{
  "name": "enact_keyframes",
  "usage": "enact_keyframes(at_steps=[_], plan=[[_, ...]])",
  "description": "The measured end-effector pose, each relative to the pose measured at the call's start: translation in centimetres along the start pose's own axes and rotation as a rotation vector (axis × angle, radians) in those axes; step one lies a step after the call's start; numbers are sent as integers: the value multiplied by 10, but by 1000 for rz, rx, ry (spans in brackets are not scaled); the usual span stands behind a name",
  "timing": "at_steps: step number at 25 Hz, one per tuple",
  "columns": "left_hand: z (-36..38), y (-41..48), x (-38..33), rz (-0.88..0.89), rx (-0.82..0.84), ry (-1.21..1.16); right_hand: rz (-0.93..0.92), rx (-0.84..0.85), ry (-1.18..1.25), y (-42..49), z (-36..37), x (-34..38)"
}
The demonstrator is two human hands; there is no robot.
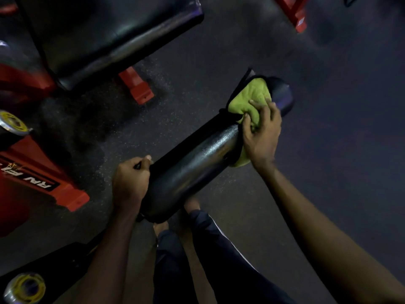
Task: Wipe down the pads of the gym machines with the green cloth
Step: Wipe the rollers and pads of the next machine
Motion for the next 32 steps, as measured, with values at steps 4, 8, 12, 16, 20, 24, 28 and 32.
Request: enact_keyframes(at_steps=[4, 8, 12, 16, 20, 24, 28, 32], plan=[[-7, -21, -9, 198, -112, 69, 129, -53, -18, 59, -3, -22], [-2, -21, 1, 63, 56, -143, 136, -50, 2, 39, -4, -8], [-2, -15, 9, -35, 57, -270, 74, 60, 82, -48, -4, 22], [-1, -8, 10, -84, 68, -239, -62, 148, 102, -102, -14, 54], [2, 15, 28, -257, 78, -267, -264, 297, 93, -156, -14, 116], [-16, -21, 34, -129, -32, -351, -369, 288, 52, -137, -19, 103], [-13, -60, 31, 33, 175, -228, -115, 108, 85, -84, -19, 62], [-14, -41, 38, 44, 230, -168, -44, 69, 96, -118, -19, 96]])
Point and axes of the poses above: each hand's wrist, its own y-axis towards the middle knuckle, its own z-axis out of the palm, x = y × z, the point moved 4 cm from there along y, towards the middle knuckle, and after that the axes turned 14 degrees about -y, right-handed, at the moved point
